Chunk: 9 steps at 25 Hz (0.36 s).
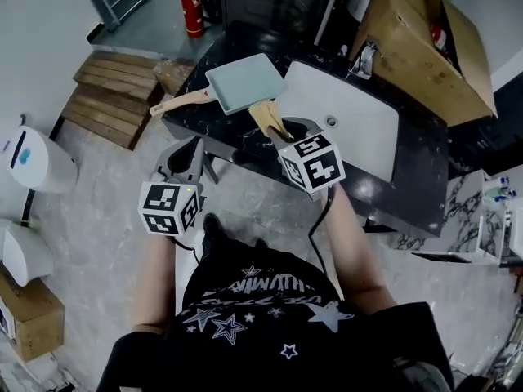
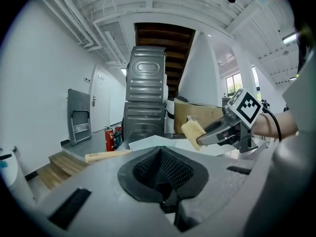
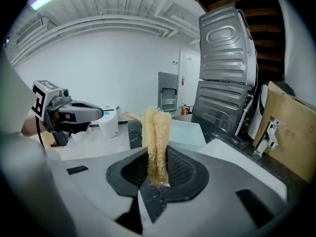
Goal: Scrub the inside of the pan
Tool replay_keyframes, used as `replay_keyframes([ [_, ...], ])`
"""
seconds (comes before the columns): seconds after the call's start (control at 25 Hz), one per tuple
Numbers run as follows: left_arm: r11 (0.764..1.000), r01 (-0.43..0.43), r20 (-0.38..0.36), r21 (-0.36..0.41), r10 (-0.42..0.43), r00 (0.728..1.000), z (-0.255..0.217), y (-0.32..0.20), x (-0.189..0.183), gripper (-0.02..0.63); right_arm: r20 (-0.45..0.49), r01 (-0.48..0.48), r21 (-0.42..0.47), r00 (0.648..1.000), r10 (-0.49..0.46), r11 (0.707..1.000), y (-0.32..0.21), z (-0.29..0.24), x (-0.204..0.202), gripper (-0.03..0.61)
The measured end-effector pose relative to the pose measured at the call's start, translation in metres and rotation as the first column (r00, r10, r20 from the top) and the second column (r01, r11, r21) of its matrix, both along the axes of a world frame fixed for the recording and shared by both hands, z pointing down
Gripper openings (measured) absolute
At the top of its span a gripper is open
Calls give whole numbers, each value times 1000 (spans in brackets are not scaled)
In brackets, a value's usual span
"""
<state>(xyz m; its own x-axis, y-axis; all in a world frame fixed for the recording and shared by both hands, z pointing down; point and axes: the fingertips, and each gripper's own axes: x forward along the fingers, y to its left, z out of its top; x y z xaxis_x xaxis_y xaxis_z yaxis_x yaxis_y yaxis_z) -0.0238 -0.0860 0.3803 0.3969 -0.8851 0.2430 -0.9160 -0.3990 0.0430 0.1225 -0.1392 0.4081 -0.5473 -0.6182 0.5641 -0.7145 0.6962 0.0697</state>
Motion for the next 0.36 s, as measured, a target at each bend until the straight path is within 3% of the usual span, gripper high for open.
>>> replay_keyframes([
  [0.36,998,52,-12,-25,-52,999,15,45,18,8,2,53,-35,999,-53,998,39,20,15,83],
])
